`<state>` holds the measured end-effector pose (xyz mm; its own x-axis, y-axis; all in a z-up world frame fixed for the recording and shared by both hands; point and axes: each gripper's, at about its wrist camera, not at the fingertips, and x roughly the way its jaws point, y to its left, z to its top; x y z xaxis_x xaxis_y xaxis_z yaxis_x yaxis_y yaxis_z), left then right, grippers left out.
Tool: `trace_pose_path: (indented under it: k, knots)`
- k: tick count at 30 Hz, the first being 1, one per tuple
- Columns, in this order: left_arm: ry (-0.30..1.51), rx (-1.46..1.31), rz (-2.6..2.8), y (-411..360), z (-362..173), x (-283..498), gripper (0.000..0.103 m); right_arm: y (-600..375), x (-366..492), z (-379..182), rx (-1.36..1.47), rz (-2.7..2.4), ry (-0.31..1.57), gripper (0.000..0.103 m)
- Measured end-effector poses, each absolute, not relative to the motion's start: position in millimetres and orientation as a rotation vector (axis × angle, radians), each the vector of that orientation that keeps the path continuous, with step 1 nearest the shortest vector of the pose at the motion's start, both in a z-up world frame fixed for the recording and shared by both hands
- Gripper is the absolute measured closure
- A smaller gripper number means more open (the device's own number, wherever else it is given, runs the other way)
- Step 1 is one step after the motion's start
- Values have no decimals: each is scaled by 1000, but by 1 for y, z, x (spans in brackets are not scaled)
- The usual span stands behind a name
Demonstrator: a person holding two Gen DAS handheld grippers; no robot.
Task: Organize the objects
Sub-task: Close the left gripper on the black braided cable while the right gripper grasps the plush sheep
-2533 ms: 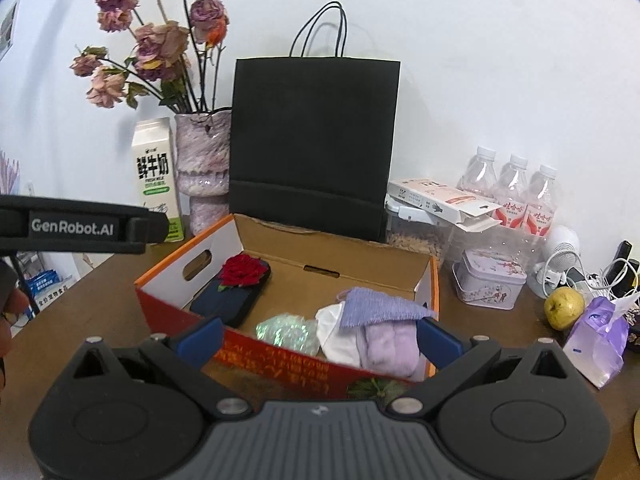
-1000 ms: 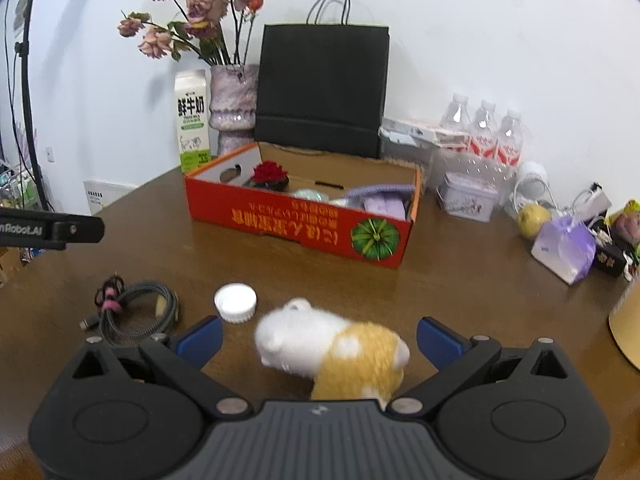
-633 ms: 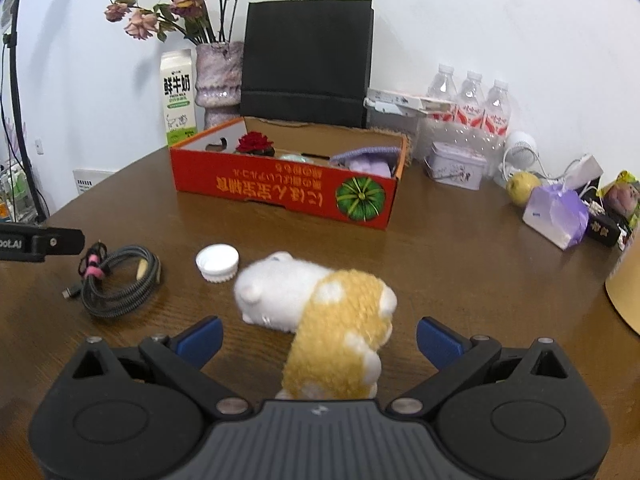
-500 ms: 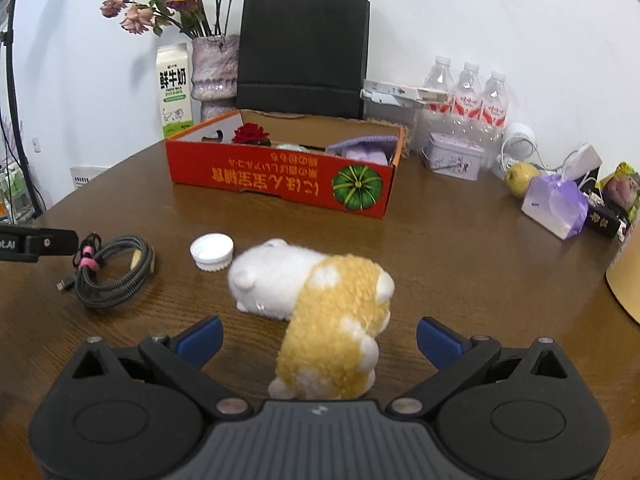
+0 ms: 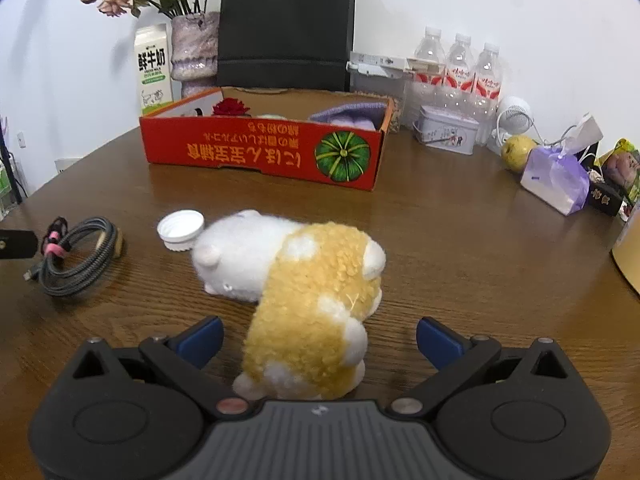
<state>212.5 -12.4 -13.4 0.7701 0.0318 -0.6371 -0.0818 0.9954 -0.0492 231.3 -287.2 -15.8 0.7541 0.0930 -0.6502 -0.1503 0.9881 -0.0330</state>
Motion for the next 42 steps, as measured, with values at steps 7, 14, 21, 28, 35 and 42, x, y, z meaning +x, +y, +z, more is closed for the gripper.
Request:
trace_pose_path:
  k: [7,14,21,28,35,42]
  knots:
    - [702,-66,45,-19,-18,222,0,-295,239,-23,-30,150,685,39]
    - [733,-68,17,-23,-22,233,0,-298,238,-24,-17,150,643,53]
    - [770,-72,-23,-27,-26,243,0,-310,233,-20,56,147,594,55]
    - [833,-60,-51,-32,-29,258,0,-307,225,-16,33,146,543,55]
    - [882,-42,-40,-36,-42,274,0,-305,221,-14,13,150,517,55]
    - [875,-5,-24,-38,-51,280,0,-304,220,-14,16,156,515,55]
